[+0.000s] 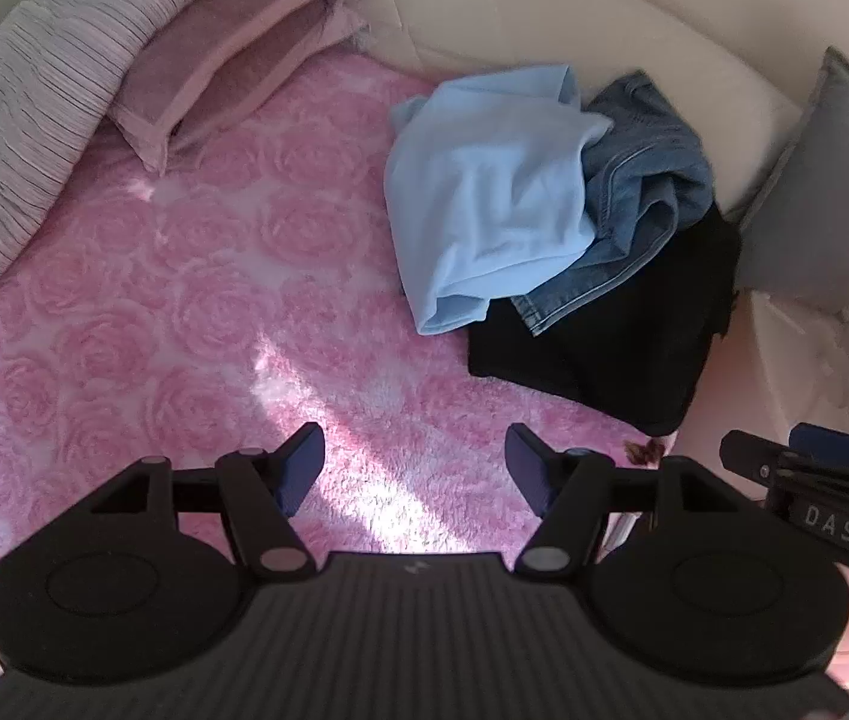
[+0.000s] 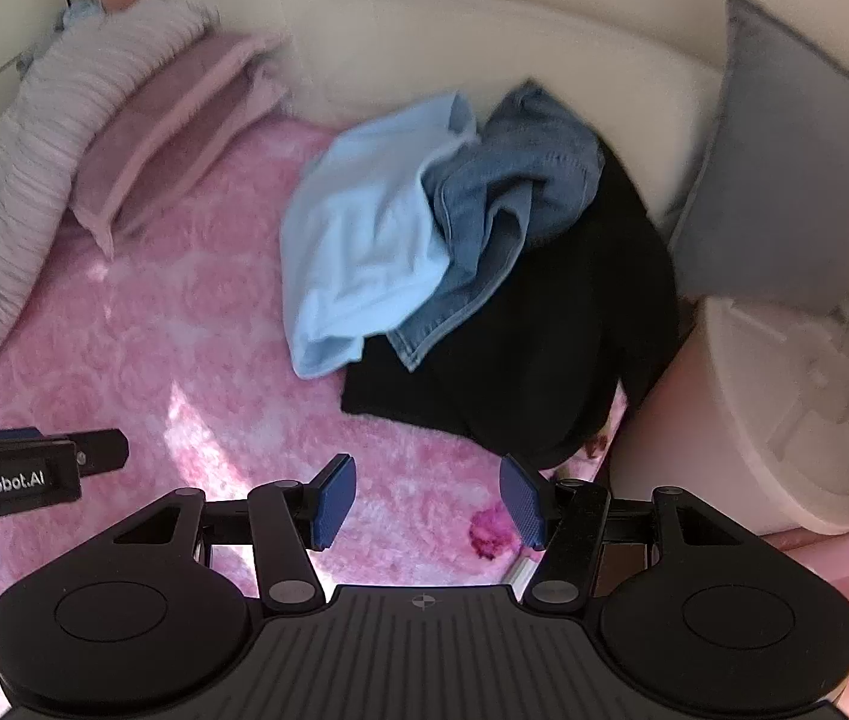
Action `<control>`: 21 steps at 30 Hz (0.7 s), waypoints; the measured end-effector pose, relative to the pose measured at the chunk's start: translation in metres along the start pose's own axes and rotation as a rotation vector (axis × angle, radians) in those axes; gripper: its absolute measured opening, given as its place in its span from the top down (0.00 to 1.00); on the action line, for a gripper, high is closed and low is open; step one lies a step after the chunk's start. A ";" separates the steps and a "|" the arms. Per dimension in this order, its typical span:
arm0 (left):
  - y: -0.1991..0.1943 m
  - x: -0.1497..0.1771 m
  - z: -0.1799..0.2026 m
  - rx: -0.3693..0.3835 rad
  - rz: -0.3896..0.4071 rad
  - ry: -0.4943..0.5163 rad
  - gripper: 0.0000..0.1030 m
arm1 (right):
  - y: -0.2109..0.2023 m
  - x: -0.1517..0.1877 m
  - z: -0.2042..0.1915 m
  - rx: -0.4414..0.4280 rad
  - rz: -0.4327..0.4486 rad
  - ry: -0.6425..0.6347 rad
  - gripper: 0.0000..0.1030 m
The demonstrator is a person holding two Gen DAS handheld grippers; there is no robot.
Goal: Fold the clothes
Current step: 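Move both grippers toward the pile of clothes on the bed, then grasp the light blue sweatshirt in the pile with both grippers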
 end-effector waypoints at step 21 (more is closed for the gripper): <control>0.173 -0.065 -0.005 0.054 -0.046 0.057 0.53 | 0.150 -0.087 0.032 -0.120 -0.032 0.053 0.60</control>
Point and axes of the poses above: each gripper's, at about its wrist camera, not at the fingertips, and y roughly the way its jaws point, z to its right, x to its underside, the point moved 4 cm from there along y, roughly the way its jaws point, and after that the axes turned 12 degrees about y, right-handed, at the moved point
